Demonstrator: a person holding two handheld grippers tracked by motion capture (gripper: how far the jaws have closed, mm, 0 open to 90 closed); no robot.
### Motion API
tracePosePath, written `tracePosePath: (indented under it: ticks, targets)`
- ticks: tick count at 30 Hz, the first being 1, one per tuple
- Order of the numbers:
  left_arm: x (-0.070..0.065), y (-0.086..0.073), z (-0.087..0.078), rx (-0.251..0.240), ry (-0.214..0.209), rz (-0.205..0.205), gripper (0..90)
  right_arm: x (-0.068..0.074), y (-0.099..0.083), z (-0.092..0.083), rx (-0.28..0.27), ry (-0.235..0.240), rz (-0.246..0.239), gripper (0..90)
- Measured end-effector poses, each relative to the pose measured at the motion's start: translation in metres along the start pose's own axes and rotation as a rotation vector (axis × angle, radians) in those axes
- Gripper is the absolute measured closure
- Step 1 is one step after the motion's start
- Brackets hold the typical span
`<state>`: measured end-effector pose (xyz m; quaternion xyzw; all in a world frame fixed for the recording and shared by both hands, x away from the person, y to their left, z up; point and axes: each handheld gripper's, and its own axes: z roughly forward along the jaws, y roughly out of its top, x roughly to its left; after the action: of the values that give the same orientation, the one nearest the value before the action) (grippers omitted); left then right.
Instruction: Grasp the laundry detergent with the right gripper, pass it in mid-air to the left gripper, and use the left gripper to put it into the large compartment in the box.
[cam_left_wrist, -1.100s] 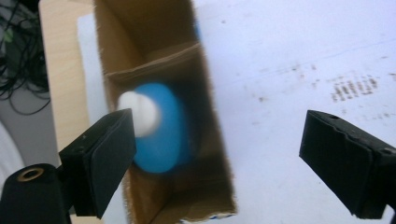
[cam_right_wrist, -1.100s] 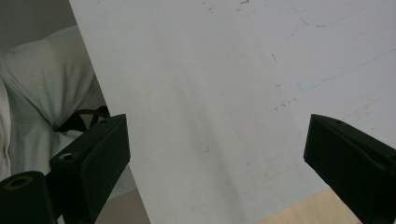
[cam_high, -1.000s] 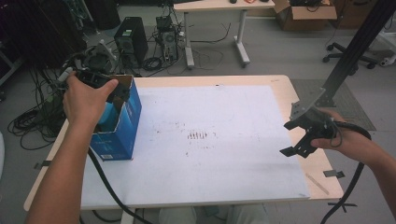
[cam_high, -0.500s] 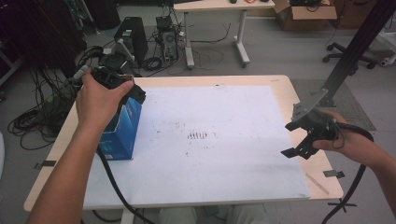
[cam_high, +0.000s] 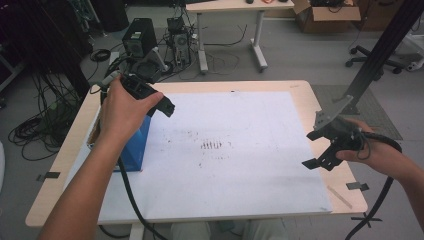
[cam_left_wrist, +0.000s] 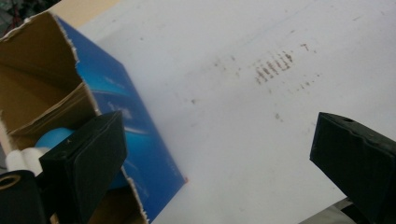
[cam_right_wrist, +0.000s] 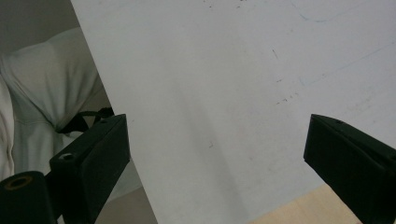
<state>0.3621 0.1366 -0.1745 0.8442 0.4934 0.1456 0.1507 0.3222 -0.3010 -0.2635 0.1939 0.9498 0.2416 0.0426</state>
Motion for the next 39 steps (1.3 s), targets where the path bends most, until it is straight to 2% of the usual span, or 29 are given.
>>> tracePosePath:
  ticks: [4, 14, 28, 32, 34, 39]
  targets:
    - [-0.01, 0.004, 0.004, 0.008, -0.022, 0.033, 4.4, -0.001, -0.001, 0.001, 0.001, 0.0, 0.001, 6.9]
    - [-0.025, 0.009, 0.017, 0.042, -0.066, 0.09, 4.4, -0.003, -0.003, 0.003, -0.001, 0.004, 0.017, 6.9]
    - [-0.052, 0.02, 0.033, 0.074, -0.102, 0.192, 4.5, -0.005, -0.007, 0.006, 0.006, 0.007, 0.031, 6.9]
    - [-0.057, 0.02, 0.036, 0.086, -0.132, 0.245, 4.5, -0.007, -0.007, 0.007, 0.009, 0.008, 0.035, 6.8]
    - [-0.061, 0.02, 0.036, 0.094, -0.143, 0.296, 4.6, -0.008, -0.006, 0.007, 0.013, 0.006, 0.036, 6.8]
    - [-0.075, 0.022, 0.035, 0.095, -0.178, 0.392, 4.7, -0.009, -0.002, 0.004, -0.003, 0.003, 0.038, 6.8]
